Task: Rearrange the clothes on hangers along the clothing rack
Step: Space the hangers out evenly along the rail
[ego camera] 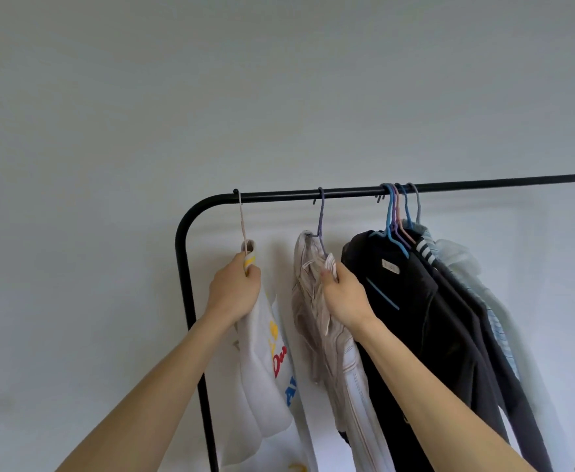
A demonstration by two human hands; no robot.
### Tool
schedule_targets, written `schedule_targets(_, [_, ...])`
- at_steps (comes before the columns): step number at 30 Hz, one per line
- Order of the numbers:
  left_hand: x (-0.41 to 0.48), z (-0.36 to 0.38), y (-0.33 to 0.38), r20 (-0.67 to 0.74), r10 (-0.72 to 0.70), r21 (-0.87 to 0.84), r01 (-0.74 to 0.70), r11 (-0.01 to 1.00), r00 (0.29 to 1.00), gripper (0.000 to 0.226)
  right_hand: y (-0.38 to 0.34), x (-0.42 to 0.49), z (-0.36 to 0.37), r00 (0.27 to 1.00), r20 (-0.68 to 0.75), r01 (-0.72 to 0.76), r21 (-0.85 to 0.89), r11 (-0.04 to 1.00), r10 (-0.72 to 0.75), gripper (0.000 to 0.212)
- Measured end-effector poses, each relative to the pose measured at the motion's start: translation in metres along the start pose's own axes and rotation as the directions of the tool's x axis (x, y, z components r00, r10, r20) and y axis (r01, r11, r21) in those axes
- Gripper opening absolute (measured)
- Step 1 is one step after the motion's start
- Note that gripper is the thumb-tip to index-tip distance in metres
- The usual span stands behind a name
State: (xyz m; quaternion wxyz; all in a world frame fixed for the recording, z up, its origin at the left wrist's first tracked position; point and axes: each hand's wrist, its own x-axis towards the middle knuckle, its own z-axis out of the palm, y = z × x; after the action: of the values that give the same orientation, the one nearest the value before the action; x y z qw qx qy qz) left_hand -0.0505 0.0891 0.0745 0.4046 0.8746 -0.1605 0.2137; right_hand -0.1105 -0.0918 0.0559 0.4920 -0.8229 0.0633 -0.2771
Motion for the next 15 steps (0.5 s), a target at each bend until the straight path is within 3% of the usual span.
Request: schedule_targets(15, [0.002, -0.023, -0.022, 0.051, 0.01, -0.008, -0.009, 1.0, 0.999, 0.034, -0.006, -0.005, 0.029, 0.999, 0.036, -0.03, 0.037, 0.999, 0.029, 0.026])
